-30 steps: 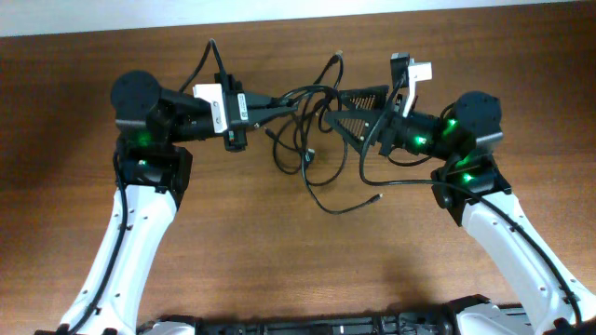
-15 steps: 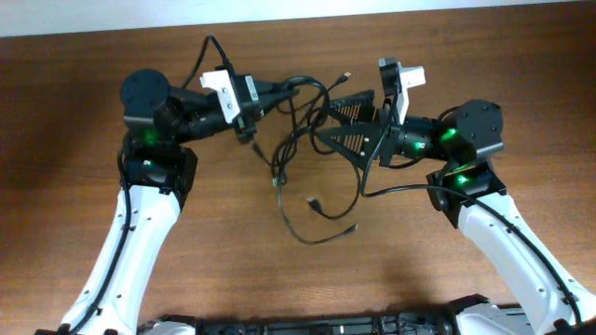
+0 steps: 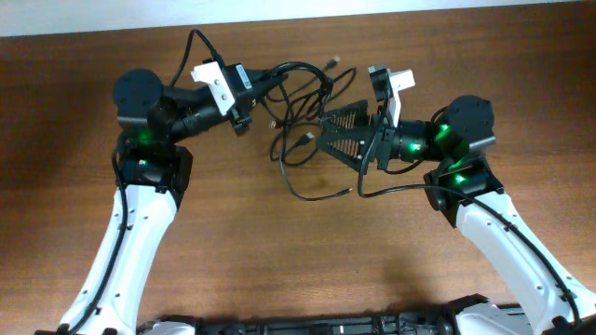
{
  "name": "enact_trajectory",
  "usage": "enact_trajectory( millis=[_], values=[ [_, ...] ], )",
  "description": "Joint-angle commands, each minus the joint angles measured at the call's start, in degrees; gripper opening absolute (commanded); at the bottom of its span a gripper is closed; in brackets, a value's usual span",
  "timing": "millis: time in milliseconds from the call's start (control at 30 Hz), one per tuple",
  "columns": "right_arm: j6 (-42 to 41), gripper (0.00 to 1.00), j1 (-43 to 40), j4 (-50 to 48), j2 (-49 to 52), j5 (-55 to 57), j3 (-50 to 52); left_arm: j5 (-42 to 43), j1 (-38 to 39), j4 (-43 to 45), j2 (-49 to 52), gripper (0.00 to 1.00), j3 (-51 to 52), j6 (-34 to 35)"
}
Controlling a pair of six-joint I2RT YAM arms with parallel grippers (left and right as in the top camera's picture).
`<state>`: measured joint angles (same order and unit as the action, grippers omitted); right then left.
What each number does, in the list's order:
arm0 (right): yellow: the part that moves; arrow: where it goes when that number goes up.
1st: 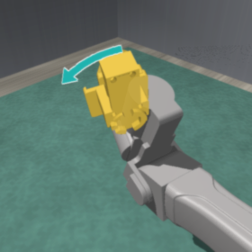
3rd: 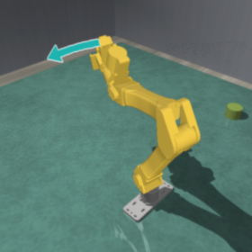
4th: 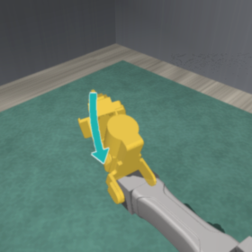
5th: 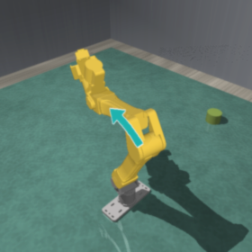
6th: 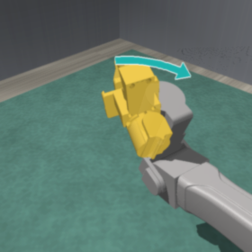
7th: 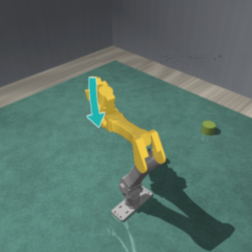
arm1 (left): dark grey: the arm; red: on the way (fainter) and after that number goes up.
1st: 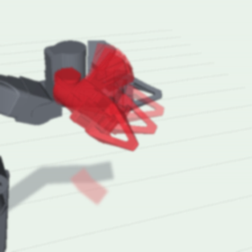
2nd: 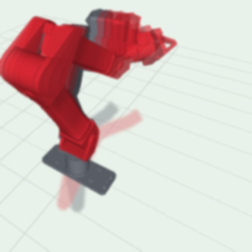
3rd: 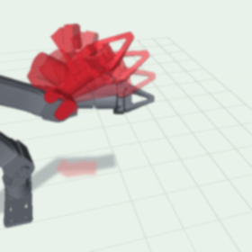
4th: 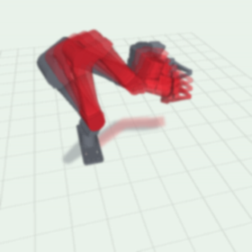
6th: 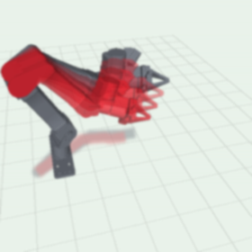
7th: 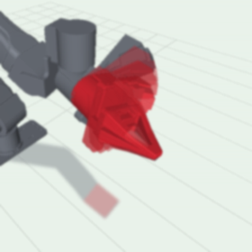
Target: Untangle cables
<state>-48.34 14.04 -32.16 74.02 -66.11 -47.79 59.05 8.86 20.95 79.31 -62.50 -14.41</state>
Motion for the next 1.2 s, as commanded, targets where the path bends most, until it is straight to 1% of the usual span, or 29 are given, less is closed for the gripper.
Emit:
enact_trajectory(
  millis=[0, 100, 200, 300, 433, 500, 567, 667, 733, 867, 967, 1067, 1133, 1167],
  values=[
    [-0.37, 0.99, 0.57, -0.20, 0.39, 1.84, -0.55, 5.84, 0.24, -0.94, -0.46, 0.00, -0.85, -0.66],
    [-0.35, 0.99, 0.57, -0.31, 0.39, 4.33, -0.55, 8.31, 0.24, -1.44, -0.46, 0.00, -0.85, -0.42],
    [1.62, 0.99, 0.57, -0.11, 0.61, 5.11, -0.55, 8.26, 0.24, -1.49, -0.46, 0.00, -0.85, -0.44],
    [1.49, 0.99, 0.57, -1.38, 1.01, 5.31, -0.55, 9.31, 0.24, -2.05, -0.46, 0.00, -0.85, -0.44],
    [-6.97, 0.99, 0.57, -13.66, 0.98, 5.05, -0.55, 9.14, 0.24, -10.54, -0.46, 0.00, -0.85, -0.76],
    [-9.68, 0.99, 0.57, -16.94, 0.98, 4.85, -0.55, 9.09, 0.24, -12.83, -0.46, 0.00, -0.85, -1.25],
    [-10.73, 0.99, 0.57, -18.56, 0.98, 4.87, -0.55, 8.59, 0.24, -16.81, -0.44, 0.00, -0.85, -4.79],
    [-12.00, 0.99, 0.55, -21.51, 0.98, 5.22, -0.55, 3.45, 0.24, -25.88, -0.46, 0.00, -0.85, -10.14],
    [-12.04, 0.99, -0.46, -22.12, 0.98, 6.25, -0.55, 3.28, 0.24, -32.46, -0.46, 0.00, -0.85, -13.42],
    [-12.52, 0.99, -5.95, -22.12, 0.98, 8.33, -0.55, 3.26, 0.24, -46.51, -0.46, 0.00, -0.85, -26.43],
    [-15.28, 0.99, -11.04, -22.12, 0.98, 10.95, -0.55, 1.90, 0.24, -54.58, -0.46, 0.00, -0.85, -33.00],
    [-17.16, 0.99, -14.71, -22.14, 0.98, 12.26, -0.55, 0.44, 0.24, -57.57, -0.46, 0.00, -0.85, -34.16],
    [-17.14, 0.99, -15.30, -21.88, 0.98, 11.89, -0.55, 0.46, 0.24, -57.59, -0.46, 0.00, -0.85, -34.16],
    [-17.09, 0.99, -15.28, -20.02, 0.98, 11.30, -0.55, 0.46, 0.24, -57.18, -0.46, 0.00, -0.85, -34.16]
  ],
)
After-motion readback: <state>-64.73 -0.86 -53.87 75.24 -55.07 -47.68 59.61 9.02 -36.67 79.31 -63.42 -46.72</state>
